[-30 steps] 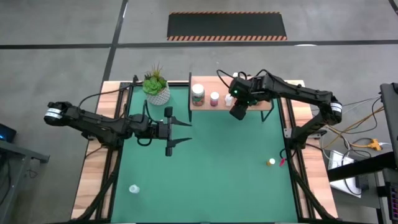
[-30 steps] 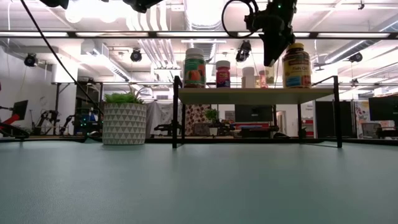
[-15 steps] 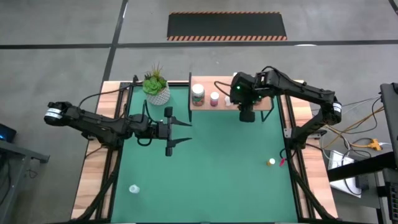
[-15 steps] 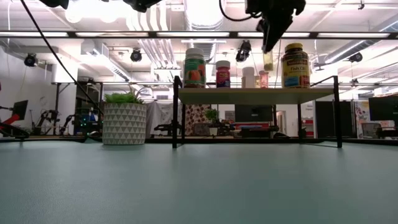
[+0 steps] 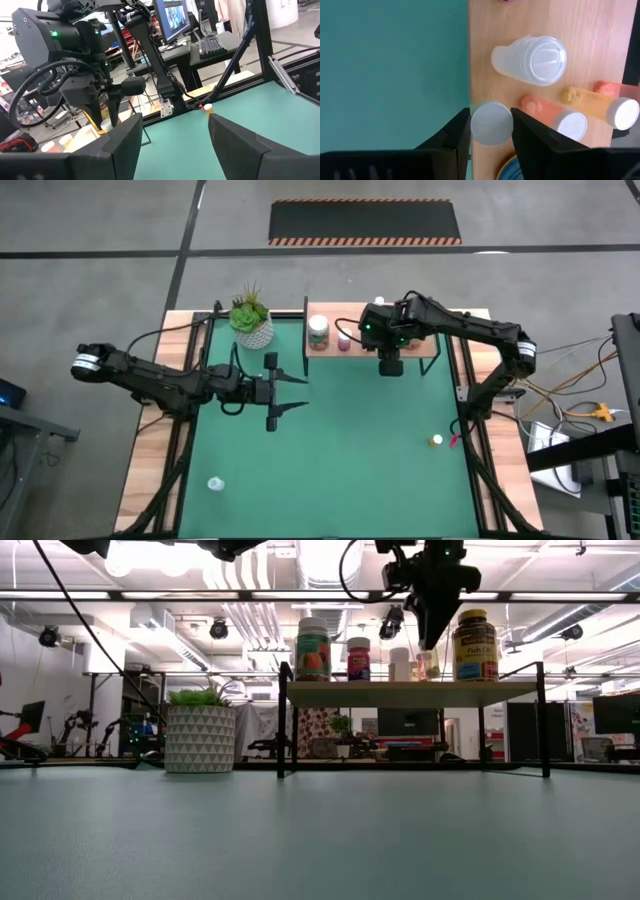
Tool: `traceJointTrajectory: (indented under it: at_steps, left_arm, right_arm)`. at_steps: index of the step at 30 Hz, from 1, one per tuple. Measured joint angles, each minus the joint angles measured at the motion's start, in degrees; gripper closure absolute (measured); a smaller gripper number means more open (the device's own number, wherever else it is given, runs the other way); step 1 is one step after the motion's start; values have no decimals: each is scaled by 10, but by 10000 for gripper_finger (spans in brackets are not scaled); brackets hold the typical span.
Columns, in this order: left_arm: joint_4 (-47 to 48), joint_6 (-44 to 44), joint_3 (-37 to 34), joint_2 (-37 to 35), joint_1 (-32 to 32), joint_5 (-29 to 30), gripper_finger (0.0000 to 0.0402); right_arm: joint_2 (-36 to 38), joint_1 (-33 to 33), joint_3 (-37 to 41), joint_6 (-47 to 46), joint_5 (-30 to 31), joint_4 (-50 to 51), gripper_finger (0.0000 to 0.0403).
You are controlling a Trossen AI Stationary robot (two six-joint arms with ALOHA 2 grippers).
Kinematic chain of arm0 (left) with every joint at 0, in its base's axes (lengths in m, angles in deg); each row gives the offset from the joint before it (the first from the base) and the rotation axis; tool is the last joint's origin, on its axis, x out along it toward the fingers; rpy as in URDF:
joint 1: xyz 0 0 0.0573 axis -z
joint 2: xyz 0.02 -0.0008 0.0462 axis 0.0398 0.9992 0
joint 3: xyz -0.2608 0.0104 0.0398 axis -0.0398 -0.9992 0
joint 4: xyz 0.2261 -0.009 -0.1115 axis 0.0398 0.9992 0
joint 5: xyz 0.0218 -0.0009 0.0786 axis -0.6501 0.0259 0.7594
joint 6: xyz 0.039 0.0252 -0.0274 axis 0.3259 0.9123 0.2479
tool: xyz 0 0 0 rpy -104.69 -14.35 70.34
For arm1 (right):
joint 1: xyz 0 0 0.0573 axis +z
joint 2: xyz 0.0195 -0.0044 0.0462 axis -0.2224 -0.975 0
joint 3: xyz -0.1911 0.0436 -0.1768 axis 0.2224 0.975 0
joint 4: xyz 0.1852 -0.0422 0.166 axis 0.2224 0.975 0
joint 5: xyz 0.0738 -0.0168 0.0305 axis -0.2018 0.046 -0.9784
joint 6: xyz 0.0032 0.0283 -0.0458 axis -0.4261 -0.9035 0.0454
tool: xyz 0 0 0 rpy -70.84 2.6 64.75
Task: Pick and place medicine bottles onto shelf by color
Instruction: Put the small yellow medicine bottle on the shelf
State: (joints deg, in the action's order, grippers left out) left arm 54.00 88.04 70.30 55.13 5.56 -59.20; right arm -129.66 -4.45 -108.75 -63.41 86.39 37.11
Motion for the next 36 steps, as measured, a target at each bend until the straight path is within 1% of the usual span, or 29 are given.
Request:
traceJointTrajectory:
  at_steps: [6, 10, 16, 20, 27, 29, 31, 33, 36]
  left_arm:
    - [0, 0, 0, 0, 0, 0, 191]
    - [0, 0, 0, 0, 0, 0, 191]
    - [0, 0, 0, 0, 0, 0, 191]
    - [0, 0, 0, 0, 0, 0, 191]
    - [-2, 0, 0, 0, 0, 0, 191]
    - [-2, 0, 0, 0, 0, 0, 191]
    - [-2, 0, 0, 0, 0, 0, 191]
    - [-2, 0, 0, 0, 0, 0, 191]
    - [-2, 0, 0, 0, 0, 0, 191]
  right_arm:
    - [-1, 0, 0, -2, 3, 0, 279]
    - [-1, 0, 0, -19, 49, 4, 261]
    - [1, 0, 0, -24, 50, 10, 239]
    - [3, 0, -7, -26, 50, 26, 237]
    - [6, 0, -50, -26, 50, 40, 237]
    - [6, 0, -62, -26, 50, 43, 242]
    - [7, 0, -65, -18, 50, 43, 259]
    - [6, 0, -64, -9, 50, 45, 288]
    - [1, 0, -62, 2, 45, 45, 341]
